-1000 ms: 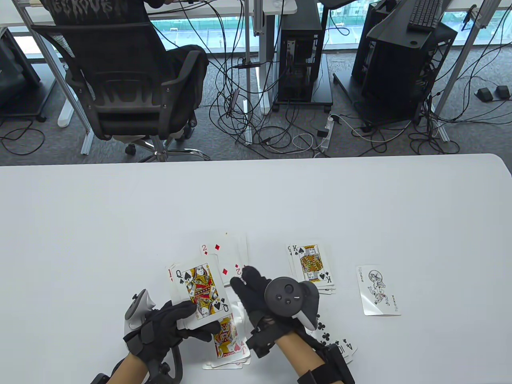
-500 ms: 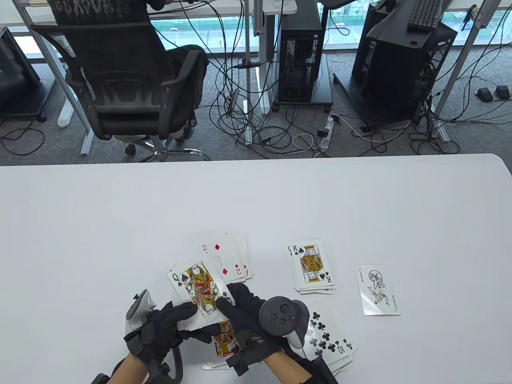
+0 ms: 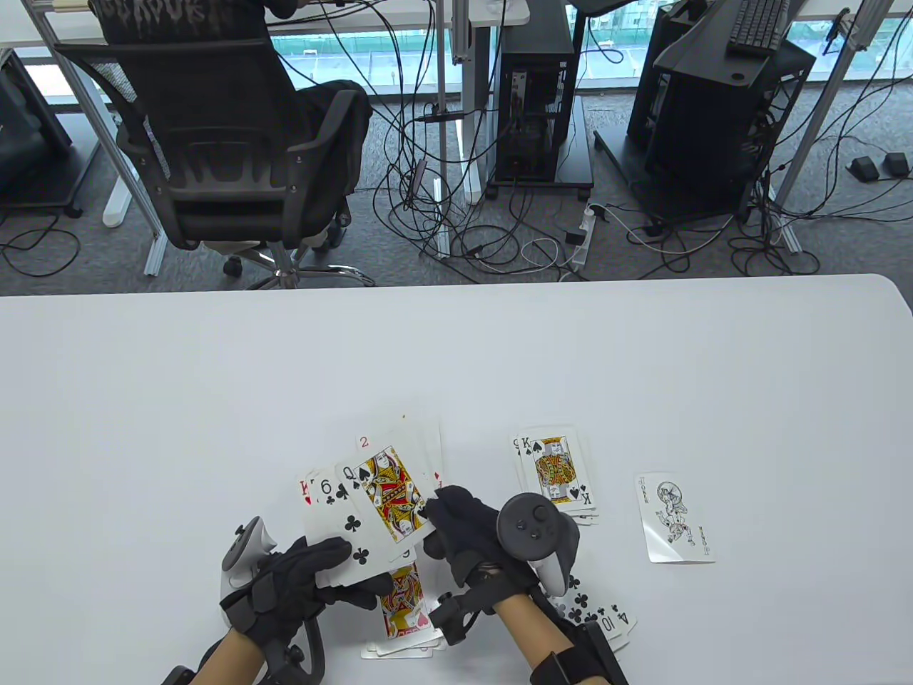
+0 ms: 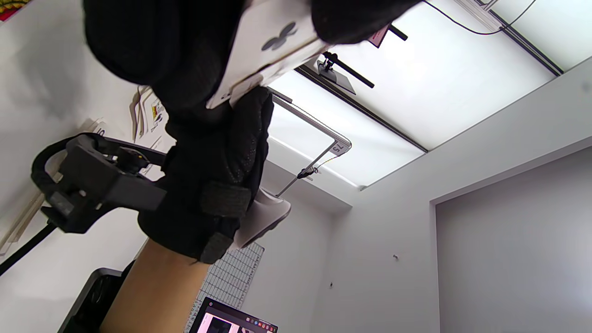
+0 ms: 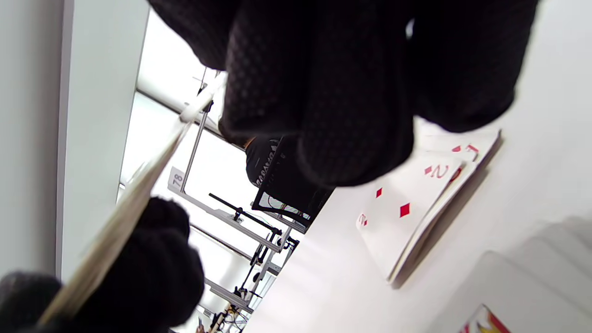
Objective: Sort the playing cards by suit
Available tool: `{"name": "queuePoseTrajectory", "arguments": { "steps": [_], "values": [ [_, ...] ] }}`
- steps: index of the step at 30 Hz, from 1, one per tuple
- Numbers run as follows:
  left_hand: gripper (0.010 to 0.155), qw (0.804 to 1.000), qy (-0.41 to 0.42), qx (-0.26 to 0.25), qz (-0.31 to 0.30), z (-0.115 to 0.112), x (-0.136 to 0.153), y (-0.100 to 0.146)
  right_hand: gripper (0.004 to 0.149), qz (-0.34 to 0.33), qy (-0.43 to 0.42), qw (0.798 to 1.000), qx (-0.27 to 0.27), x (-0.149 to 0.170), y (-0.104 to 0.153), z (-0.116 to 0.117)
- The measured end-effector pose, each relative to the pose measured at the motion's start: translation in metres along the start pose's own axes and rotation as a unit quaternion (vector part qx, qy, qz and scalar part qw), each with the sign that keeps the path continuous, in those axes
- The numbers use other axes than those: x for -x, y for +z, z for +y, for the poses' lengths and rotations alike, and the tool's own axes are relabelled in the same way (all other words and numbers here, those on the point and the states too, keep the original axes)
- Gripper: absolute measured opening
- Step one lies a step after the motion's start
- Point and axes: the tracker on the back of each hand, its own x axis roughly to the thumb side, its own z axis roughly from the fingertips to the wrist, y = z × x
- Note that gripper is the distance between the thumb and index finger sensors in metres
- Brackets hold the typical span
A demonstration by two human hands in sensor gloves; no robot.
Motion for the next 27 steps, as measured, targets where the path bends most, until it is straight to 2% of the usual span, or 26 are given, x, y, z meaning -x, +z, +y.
{"name": "queuePoseTrajectory", "arguments": {
  "steps": [2,6,8,11,13,17,23,27],
  "values": [
    [0.049,1.000,0.001,0.002,-0.001,0.000,0.000,0.000,0.040,0.034,-0.031,0.999,0.016,0.007,-0.006,-0.013],
    [0.049,1.000,0.001,0.003,-0.001,0.000,0.000,0.000,0.040,0.059,-0.035,0.997,0.040,0.016,-0.024,-0.050],
    [0.048,1.000,0.001,0.005,-0.003,0.000,0.000,0.000,0.040,0.074,0.009,0.995,0.073,0.018,-0.032,-0.071],
    [0.048,1.000,0.002,0.004,-0.004,0.001,0.000,0.000,0.041,0.127,0.121,0.976,0.130,0.022,-0.037,-0.099],
    [0.048,1.000,0.003,0.003,-0.004,0.000,0.000,0.000,0.041,0.162,0.183,0.961,0.129,0.027,-0.038,-0.110],
    [0.048,1.000,0.004,0.002,-0.003,0.000,0.000,0.000,0.042,0.213,0.302,0.921,0.121,0.039,-0.037,-0.120],
    [0.048,1.000,0.006,0.000,-0.006,0.000,0.000,0.000,0.045,0.276,0.446,0.849,0.068,0.056,-0.038,-0.117],
    [0.048,1.000,0.008,-0.002,-0.002,0.000,0.001,0.000,0.047,0.293,0.467,0.834,0.042,0.065,-0.039,-0.113]
  ]
}}
